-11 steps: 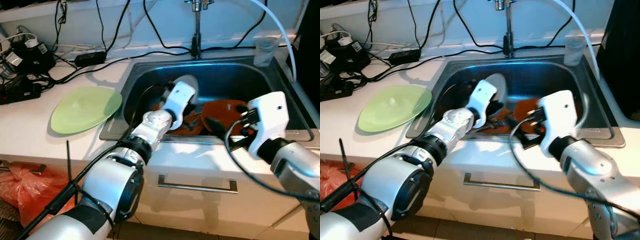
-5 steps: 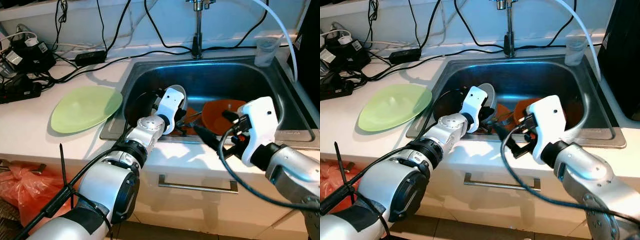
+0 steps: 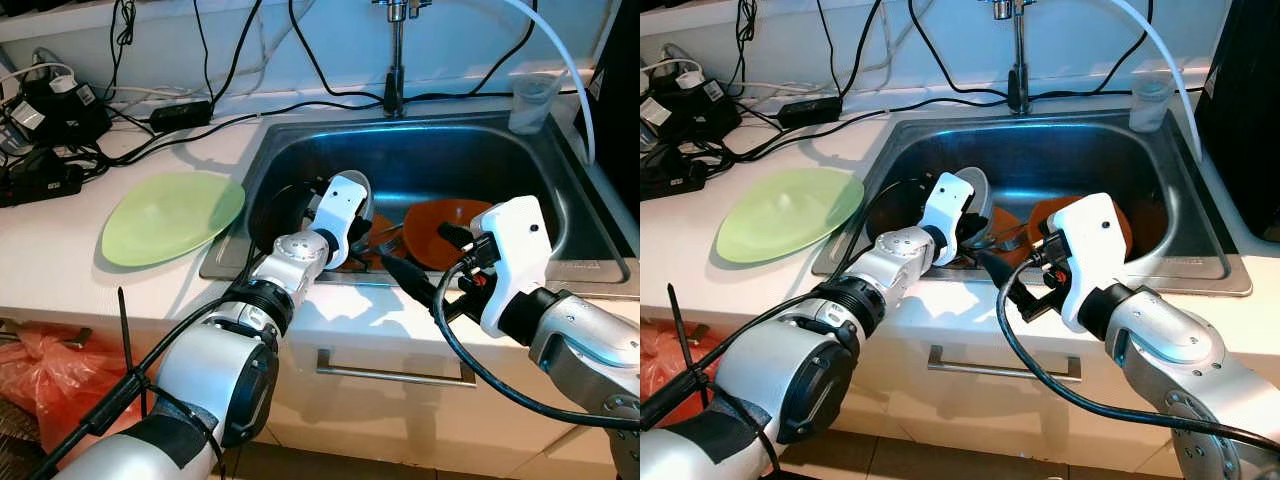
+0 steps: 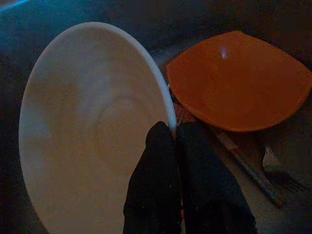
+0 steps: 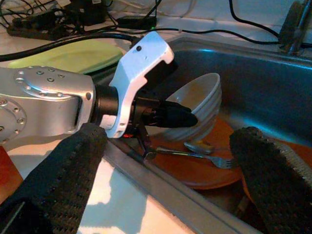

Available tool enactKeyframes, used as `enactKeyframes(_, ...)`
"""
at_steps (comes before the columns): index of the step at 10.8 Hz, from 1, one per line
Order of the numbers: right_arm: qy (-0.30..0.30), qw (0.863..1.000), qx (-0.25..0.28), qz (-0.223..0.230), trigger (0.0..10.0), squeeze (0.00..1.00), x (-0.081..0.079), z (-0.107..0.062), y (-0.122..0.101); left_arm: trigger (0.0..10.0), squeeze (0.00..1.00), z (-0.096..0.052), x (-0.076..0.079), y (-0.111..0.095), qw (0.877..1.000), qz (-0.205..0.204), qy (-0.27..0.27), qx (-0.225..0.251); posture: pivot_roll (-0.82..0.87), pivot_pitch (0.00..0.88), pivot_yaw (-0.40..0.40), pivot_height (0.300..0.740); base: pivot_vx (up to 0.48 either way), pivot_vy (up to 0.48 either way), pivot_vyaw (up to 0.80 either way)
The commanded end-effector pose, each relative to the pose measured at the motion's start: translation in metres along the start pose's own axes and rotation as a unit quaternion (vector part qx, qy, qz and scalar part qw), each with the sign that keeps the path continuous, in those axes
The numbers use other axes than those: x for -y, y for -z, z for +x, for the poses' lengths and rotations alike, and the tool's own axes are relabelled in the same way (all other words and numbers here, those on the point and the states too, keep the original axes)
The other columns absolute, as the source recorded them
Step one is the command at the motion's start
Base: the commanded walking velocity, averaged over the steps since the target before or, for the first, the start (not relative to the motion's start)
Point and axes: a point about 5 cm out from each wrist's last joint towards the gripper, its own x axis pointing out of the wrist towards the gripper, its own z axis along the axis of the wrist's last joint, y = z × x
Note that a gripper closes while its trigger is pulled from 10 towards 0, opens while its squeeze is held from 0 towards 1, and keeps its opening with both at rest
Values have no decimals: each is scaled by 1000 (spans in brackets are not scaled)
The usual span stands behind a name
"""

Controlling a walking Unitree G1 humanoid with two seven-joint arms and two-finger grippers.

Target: Kitchen organization

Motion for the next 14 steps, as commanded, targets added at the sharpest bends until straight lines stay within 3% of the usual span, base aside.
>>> enactKeyframes(1,-15,1000,-2,1,10000,0,-5,-1,1,4549,1000,-3,-10,4,1000,-4,-17,-7,-386,0,157,740,0,0,0)
enactKeyframes(2,-14,1000,-3,1,10000,0,-4,-1,1,4745,1000,-4,-11,5,1000,-2,-19,-10,-386,0,157,740,0,0,0)
enactKeyframes(3,-14,1000,-3,1,10000,0,-4,-1,1,10000,1000,-4,-11,6,1000,-3,-21,-12,-386,0,159,740,0,0,0)
enactKeyframes(11,-18,1000,12,3,10000,0,-2,10,-1,10000,1000,-10,-30,1,998,-14,-61,-3,-348,0,161,740,0,0,0)
enactKeyframes(14,-13,1000,23,-1,10000,0,1,17,-3,10000,1000,-11,-36,-10,996,-38,-73,20,-328,0,168,740,0,0,0)
